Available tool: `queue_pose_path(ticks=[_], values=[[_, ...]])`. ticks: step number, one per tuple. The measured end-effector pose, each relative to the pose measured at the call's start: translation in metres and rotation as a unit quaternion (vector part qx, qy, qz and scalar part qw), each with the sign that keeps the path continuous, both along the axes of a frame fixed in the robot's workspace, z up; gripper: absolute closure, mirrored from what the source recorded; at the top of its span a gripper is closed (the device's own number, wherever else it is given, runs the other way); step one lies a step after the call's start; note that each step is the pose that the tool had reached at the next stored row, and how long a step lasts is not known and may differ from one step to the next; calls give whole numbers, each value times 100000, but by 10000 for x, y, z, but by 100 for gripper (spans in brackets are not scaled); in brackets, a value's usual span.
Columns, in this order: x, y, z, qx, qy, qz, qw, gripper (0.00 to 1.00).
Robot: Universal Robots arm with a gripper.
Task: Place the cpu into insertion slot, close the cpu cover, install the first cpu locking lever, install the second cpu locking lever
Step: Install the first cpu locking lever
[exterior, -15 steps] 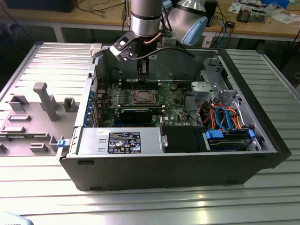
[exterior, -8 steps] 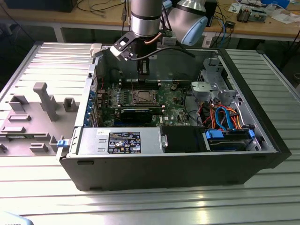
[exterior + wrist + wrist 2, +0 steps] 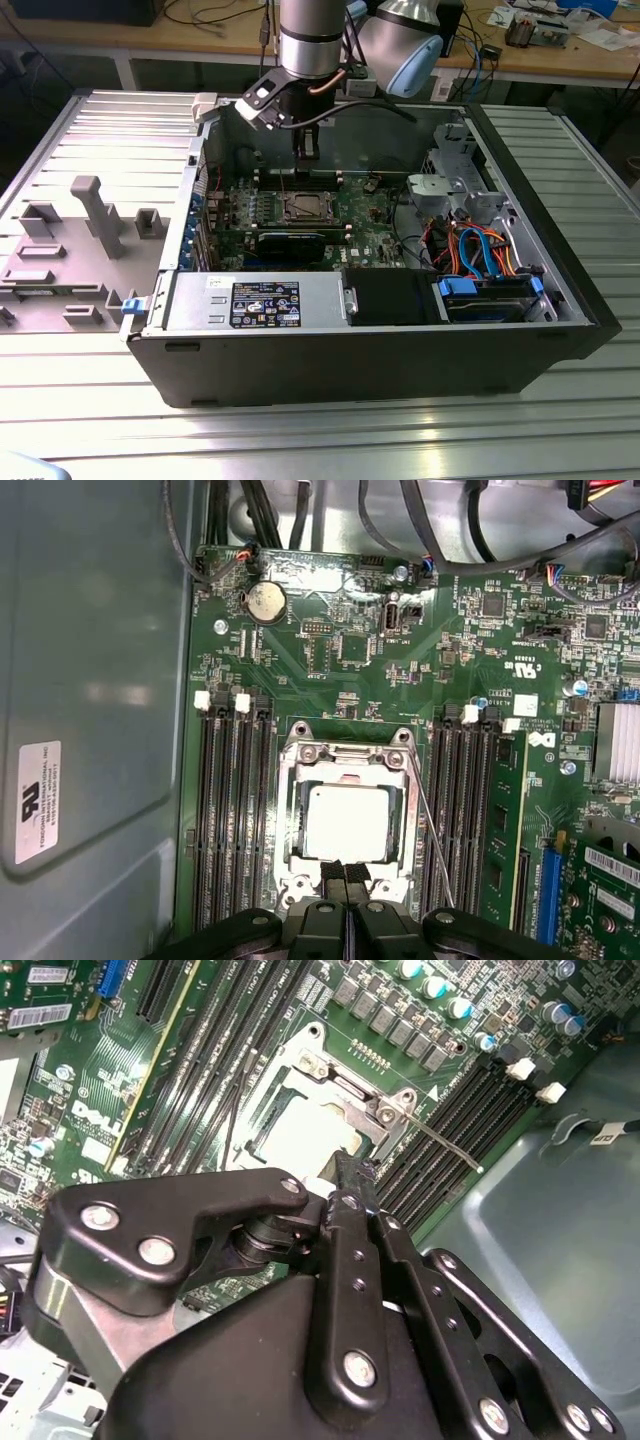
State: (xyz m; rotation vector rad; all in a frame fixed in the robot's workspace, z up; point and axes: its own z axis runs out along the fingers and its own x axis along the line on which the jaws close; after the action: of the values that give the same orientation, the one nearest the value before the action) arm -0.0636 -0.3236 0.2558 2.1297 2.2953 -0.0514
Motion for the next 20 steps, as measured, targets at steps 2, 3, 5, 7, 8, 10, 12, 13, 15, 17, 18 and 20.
queue_pose_path(ticks=[2, 3, 5, 7, 8, 10, 12, 13, 15, 17, 18, 20], values=[[0, 0, 0, -2, 1, 155, 100000, 89], [0, 0, 0, -3, 0, 275, 100000, 89], [0, 0, 0, -3, 0, 510, 99999, 89], [0, 0, 0, -2, -1, 799, 99997, 89], [0, 0, 0, -1, -1, 893, 99996, 89], [0, 0, 0, 0, 0, 1083, 99994, 89], [0, 0, 0, -3, -1, 1289, 99992, 89], [0, 0, 0, -1, 0, 1366, 99991, 89], [0, 0, 0, -1, 0, 1516, 99989, 89], [0, 0, 0, -2, -2, 1676, 99986, 89], [0, 0, 0, -3, 0, 1762, 99984, 89], [0, 0, 0, -2, 1, 1975, 99980, 89]])
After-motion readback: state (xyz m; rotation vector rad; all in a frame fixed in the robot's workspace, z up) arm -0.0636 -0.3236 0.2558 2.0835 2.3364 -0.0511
